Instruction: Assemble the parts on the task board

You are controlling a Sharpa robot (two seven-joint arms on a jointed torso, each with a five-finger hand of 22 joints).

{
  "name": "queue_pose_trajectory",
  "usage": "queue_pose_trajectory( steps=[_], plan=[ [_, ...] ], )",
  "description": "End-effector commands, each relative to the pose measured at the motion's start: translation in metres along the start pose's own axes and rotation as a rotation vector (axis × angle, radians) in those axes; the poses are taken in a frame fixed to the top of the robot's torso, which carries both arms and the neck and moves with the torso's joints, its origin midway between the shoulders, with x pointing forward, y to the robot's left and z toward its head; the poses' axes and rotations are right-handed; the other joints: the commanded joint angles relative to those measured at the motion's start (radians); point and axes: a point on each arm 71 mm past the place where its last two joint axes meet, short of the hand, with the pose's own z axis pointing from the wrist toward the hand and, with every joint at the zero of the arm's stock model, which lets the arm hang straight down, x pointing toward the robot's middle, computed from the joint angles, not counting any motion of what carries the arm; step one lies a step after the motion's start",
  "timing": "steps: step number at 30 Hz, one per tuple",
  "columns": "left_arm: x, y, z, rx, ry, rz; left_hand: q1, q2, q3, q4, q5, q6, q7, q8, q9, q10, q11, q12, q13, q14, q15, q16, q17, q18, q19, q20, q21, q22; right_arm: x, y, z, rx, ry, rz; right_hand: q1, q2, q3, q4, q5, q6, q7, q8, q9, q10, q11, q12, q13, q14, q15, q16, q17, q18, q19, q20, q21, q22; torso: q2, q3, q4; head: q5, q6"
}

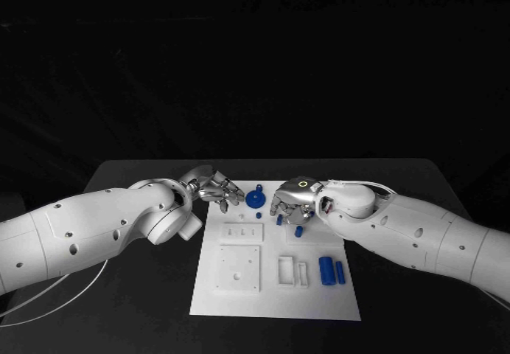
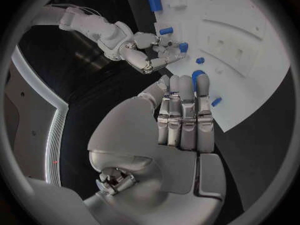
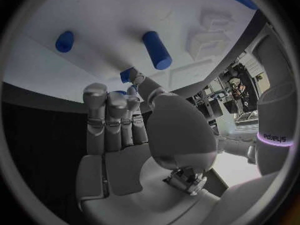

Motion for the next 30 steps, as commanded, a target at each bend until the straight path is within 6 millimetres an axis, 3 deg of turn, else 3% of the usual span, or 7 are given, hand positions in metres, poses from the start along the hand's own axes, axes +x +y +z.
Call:
queue_pose_trajectory(
  steps=[1,5,10,23,25,28,30],
  plan=[
    [0.0014,-0.0026,0.0008,0.012,0.012,-0.007,0.007,0.004,-0.004,0.004,-0.004,0.001,0.003,-0.003,-0.001,-0.006,0.002,-0.003,-0.001,-0.005,-0.001,-0.004,0.001,0.006,0.004,0.000,-0.007,0.019,0.0006,0.0005,0.0009,0.005,0.008,-0.010,-0.003,0.012,-0.022,0.010,0.002,0.023,0.008,-0.001,0.001,0.000,0.013,0.006,0.003,0.001,0.007,0.005,0.003,-0.004,0.006,0.007,0.002,0.082,0.001,-0.0001,-0.0008,-0.001,0.000],
    [0.0018,-0.0029,0.0012,0.012,0.013,-0.008,0.007,0.005,-0.005,0.005,-0.004,0.001,0.003,-0.003,-0.001,-0.006,0.002,-0.003,-0.001,-0.005,-0.001,-0.004,0.001,0.006,0.004,0.000,-0.008,0.018,-0.0001,0.0012,0.0022,0.016,0.003,-0.018,-0.008,0.023,-0.037,0.027,-0.001,0.066,0.018,-0.002,0.002,0.005,0.028,0.013,0.008,0.005,0.016,0.009,0.005,0.001,0.012,0.013,0.008,0.084,0.000,0.0001,-0.0013,-0.001,0.000],
    [0.0021,-0.0031,0.0015,0.012,0.014,-0.008,0.007,0.005,-0.005,0.005,-0.004,0.001,0.003,-0.003,-0.001,-0.006,0.002,-0.003,-0.001,-0.005,-0.001,-0.004,0.001,0.006,0.004,0.000,-0.008,0.018,-0.0003,0.0011,0.0033,0.030,0.004,-0.025,-0.011,0.028,-0.045,0.044,-0.003,0.090,0.023,-0.001,0.002,0.007,0.033,0.016,0.010,0.006,0.020,0.010,0.006,0.006,0.015,0.018,0.006,0.084,0.000,0.0000,-0.0001,-0.002,0.000],
    [0.0019,-0.0026,0.0014,0.009,0.014,-0.010,0.008,0.006,-0.007,0.007,-0.004,-0.001,0.003,-0.003,-0.001,-0.008,0.002,-0.002,-0.001,-0.005,0.000,-0.004,0.001,0.006,0.006,0.001,-0.011,0.019,0.0014,-0.0019,0.0024,0.046,0.019,-0.018,-0.008,0.009,-0.054,0.056,0.000,0.046,0.026,-0.003,0.000,0.000,0.036,0.010,0.002,0.002,0.022,0.004,0.002,0.012,0.013,0.023,-0.014,0.081,0.001,0.0015,-0.0025,-0.004,-0.001],
    [0.0018,-0.0026,0.0014,0.008,0.014,-0.011,0.008,0.006,-0.007,0.007,-0.004,-0.001,0.003,-0.003,-0.001,-0.008,0.002,-0.002,-0.001,-0.005,0.000,-0.004,0.001,0.006,0.006,0.001,-0.011,0.019,0.0017,-0.0022,0.0024,0.048,0.021,-0.013,-0.016,0.001,-0.068,0.061,0.017,0.025,0.027,-0.002,0.000,-0.004,0.036,0.006,-0.001,0.001,0.022,0.002,0.001,0.013,0.012,0.024,-0.019,0.080,0.001,0.0015,-0.0025,-0.004,-0.001],
    [0.0017,-0.0025,0.0014,0.007,0.014,-0.012,0.008,0.006,-0.007,0.007,-0.004,-0.001,0.003,-0.003,-0.001,-0.008,0.002,-0.002,-0.001,-0.005,0.000,-0.004,0.001,0.006,0.006,0.001,-0.011,0.019,0.0022,-0.0027,0.0023,0.050,0.027,-0.007,-0.032,-0.011,-0.118,0.074,0.085,-0.003,0.033,-0.002,-0.001,-0.007,0.039,0.003,-0.005,-0.001,0.024,0.000,-0.001,0.015,0.012,0.026,-0.026,0.079,0.000,0.0013,-0.0017,-0.005,-0.001],
    [0.0016,-0.0024,0.0014,0.007,0.013,-0.012,0.008,0.006,-0.007,0.007,-0.004,-0.001,0.003,-0.003,-0.001,-0.008,0.002,-0.002,-0.001,-0.005,0.000,-0.004,0.001,0.006,0.006,0.001,-0.011,0.019,0.0025,-0.0029,0.0022,0.052,0.030,-0.005,-0.026,-0.003,-0.149,0.078,0.091,-0.008,0.035,-0.002,-0.001,-0.009,0.041,0.001,-0.007,-0.003,0.025,-0.001,-0.001,0.017,0.013,0.027,-0.029,0.079,0.000,0.0012,-0.0012,-0.005,-0.001]
  ],
)
